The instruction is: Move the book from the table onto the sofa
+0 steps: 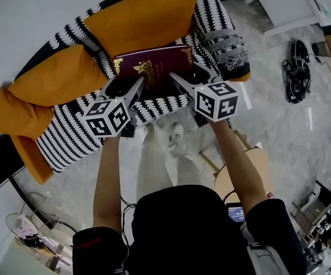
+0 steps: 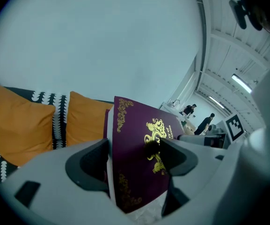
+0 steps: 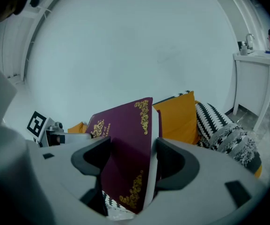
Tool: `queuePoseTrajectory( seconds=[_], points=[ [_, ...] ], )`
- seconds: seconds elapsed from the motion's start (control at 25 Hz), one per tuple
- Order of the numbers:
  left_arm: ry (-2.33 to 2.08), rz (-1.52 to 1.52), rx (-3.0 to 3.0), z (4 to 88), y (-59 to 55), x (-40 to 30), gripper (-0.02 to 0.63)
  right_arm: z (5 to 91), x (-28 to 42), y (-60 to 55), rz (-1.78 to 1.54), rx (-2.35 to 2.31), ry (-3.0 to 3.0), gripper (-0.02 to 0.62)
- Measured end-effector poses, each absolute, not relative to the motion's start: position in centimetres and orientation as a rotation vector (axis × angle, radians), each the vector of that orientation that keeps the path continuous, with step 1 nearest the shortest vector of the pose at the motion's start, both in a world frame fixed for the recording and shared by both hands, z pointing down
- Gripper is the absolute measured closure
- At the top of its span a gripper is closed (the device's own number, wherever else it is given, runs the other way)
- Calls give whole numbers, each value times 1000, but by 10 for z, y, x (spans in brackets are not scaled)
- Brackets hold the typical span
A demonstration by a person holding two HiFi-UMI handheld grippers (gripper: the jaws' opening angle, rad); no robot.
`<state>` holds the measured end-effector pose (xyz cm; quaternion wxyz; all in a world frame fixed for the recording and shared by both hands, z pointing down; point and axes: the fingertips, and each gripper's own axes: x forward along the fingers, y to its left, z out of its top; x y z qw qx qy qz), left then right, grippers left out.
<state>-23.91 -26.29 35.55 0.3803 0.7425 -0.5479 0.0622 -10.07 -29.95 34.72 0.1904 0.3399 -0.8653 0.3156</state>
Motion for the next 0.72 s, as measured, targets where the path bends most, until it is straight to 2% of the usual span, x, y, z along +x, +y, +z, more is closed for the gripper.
queuePoseTrajectory(
  seconds=[0.72],
  points=[
    [-1271, 282, 1823, 562, -271, -261, 245, 556, -121, -301, 1056, 960, -2270, 276]
  ],
)
